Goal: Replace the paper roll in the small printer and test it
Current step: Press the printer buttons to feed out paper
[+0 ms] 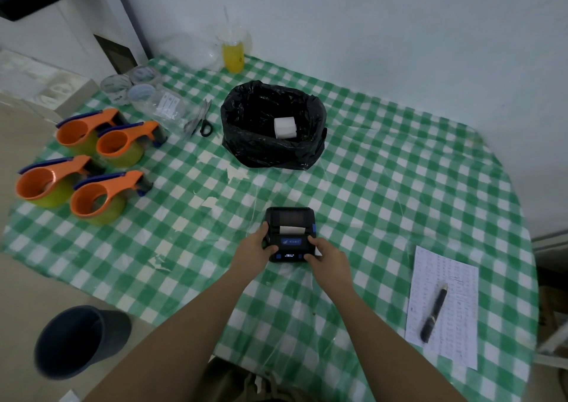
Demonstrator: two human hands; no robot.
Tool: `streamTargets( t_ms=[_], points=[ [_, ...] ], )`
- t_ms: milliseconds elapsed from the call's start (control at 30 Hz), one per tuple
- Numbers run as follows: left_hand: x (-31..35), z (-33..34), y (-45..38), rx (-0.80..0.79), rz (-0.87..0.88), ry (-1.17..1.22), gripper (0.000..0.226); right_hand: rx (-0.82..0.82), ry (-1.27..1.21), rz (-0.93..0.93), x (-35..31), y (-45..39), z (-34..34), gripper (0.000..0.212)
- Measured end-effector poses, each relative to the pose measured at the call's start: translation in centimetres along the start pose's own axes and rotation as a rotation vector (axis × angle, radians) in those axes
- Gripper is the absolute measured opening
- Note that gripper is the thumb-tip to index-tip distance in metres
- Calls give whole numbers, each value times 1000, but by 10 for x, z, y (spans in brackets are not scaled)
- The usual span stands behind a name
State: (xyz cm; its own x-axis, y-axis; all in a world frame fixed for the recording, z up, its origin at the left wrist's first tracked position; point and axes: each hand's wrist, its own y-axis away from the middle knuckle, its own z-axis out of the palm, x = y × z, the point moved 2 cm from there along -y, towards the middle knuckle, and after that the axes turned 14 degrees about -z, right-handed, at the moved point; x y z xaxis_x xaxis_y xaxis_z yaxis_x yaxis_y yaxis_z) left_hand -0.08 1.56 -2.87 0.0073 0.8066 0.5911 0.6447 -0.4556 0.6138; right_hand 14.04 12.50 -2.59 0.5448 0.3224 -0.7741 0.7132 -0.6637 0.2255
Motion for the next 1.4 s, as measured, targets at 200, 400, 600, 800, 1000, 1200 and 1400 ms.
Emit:
streamTargets(
  t_ms=[200,400,600,800,1000,1200,1400],
  points=[
    [0,-1,0,-3,1,15,68,-5,12,-11,0,1,0,42],
    [0,-1,0,0,2,-13,68,-6,-3,0,-2,2,-2,43],
    [0,-1,0,-12,-15,-25,69,-17,-12,4,-4,2,-4,43],
    [0,-2,0,-7,-6,-39,69,-8,-25,-3,-4,2,-3,43],
    [0,-2,0,-9,-12,-42,68,-9,-15,-17,-4,4,-4,43],
    [0,-2,1,-8,-15,-32,68,-4,-12,-18,-4,4,-3,42],
    [1,-2,1,-14,-22,-15,68,-7,-43,-8,-4,4,-4,42]
  ],
)
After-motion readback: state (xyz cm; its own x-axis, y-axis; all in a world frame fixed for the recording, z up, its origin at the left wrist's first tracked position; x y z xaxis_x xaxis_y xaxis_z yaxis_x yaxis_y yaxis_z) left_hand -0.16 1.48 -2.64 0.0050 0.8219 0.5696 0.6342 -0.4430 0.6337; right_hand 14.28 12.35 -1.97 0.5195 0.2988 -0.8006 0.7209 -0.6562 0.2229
